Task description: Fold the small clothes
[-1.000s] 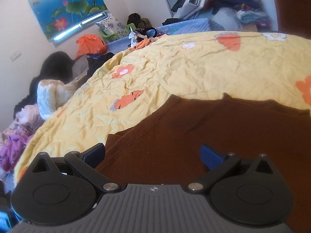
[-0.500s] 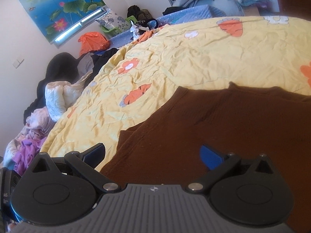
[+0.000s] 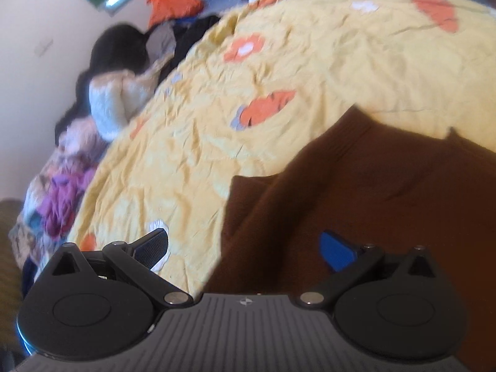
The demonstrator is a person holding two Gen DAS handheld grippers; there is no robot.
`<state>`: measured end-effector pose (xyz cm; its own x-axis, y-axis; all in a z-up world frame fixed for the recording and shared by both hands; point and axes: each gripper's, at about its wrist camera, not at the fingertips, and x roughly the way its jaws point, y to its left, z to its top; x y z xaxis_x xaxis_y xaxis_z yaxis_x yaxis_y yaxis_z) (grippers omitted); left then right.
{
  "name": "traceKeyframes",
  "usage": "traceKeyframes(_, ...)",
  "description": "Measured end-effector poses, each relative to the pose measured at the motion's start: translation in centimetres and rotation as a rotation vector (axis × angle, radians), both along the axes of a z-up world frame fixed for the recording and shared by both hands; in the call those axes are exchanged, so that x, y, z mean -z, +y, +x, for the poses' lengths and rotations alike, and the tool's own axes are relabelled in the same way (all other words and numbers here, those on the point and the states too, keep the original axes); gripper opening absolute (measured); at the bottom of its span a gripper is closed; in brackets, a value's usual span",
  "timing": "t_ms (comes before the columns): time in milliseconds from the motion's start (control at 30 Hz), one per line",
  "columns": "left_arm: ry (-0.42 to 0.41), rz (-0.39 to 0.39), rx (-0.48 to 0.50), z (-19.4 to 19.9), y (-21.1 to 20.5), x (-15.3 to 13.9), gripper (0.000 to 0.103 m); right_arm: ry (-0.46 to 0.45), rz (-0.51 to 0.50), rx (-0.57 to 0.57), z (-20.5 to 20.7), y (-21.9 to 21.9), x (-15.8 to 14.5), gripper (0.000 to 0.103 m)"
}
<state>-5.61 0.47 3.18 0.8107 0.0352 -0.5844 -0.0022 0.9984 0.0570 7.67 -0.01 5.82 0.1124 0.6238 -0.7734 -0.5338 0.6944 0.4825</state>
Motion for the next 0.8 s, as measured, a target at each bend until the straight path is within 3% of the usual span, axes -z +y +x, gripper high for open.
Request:
traceKeyframes(133, -0.025, 0.128, 0.042, -0.4, -1.6, 0.4, 0.005, -0.009, -0.134, -0.101, 0.2, 2.9, 1.0, 0.103)
traceKeyframes(200, -0.011, 0.121, 0.028, -0.1, -1.3, 0.4, 0.005, -0.006, -0.217, -0.151, -0.2, 4.0, 2.2, 0.101)
traceKeyframes(333, -0.004, 0.127, 0.023, 0.2, -1.3, 0.3, 0.005, -0.096, -0.319, -0.217, -1.5, 5.6, 3.3, 0.096)
traceKeyframes(433, -0.006, 0.148, 0.039, 0.4, -2.3, 0.3, 0.005, -0.195, -0.375, -0.270, -2.4, 5.8, 3.3, 0.074)
traceKeyframes(467, -0.009, 0.151, 0.045, 0.3, -2.4, 0.2, 0.005, -0.221, -0.385, -0.274, -2.3, 5.3, 2.9, 0.053)
traceKeyframes(500, -0.013, 0.154, 0.054, 0.4, -2.6, 0.0, 0.005, -0.231, -0.381, -0.265, -1.9, 4.5, 2.5, 0.036)
traceKeyframes(567, -0.031, 0.157, 0.086, 0.4, -3.2, -0.7, 0.005, -0.173, -0.282, -0.227, -0.1, 2.0, 1.2, 0.027)
traceKeyframes(667, -0.086, 0.171, 0.185, 0.6, -5.8, -2.4, 0.005, -0.133, -0.120, -0.129, 1.4, -3.2, -1.3, 0.024)
traceKeyframes(800, -0.148, 0.165, 0.390, 0.3, -11.4, -3.9, 0.005, -0.149, 0.044, 0.028, 0.5, -13.8, -4.7, 0.024)
